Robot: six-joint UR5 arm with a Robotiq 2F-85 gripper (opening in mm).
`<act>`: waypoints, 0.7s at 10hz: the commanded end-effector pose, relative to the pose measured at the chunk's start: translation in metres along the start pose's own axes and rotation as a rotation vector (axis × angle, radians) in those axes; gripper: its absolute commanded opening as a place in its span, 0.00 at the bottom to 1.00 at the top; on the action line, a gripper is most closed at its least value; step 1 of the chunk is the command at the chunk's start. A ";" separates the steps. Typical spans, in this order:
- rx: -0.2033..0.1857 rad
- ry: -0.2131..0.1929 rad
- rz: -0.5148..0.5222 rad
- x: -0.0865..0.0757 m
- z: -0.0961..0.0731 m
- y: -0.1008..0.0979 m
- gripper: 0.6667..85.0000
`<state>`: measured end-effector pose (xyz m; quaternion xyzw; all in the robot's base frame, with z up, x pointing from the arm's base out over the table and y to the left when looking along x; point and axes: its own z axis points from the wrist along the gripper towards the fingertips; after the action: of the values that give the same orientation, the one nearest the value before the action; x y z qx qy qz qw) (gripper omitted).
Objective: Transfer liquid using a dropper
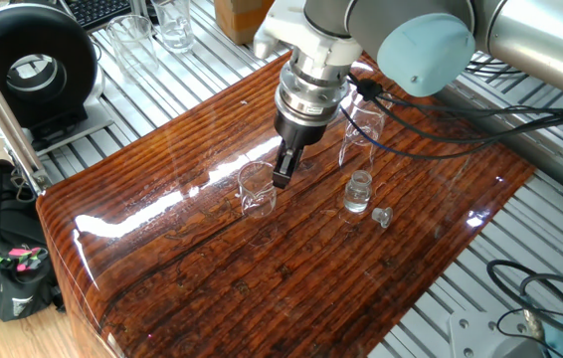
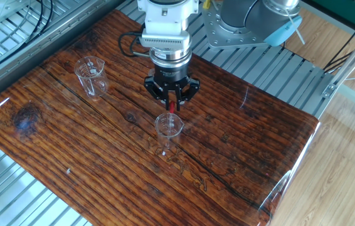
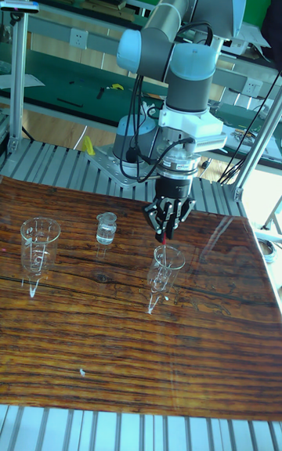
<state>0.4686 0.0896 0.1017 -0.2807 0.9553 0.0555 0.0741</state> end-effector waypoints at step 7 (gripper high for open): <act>-0.021 -0.020 0.012 -0.006 -0.003 0.004 0.29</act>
<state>0.4696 0.0925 0.1029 -0.2785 0.9555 0.0606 0.0766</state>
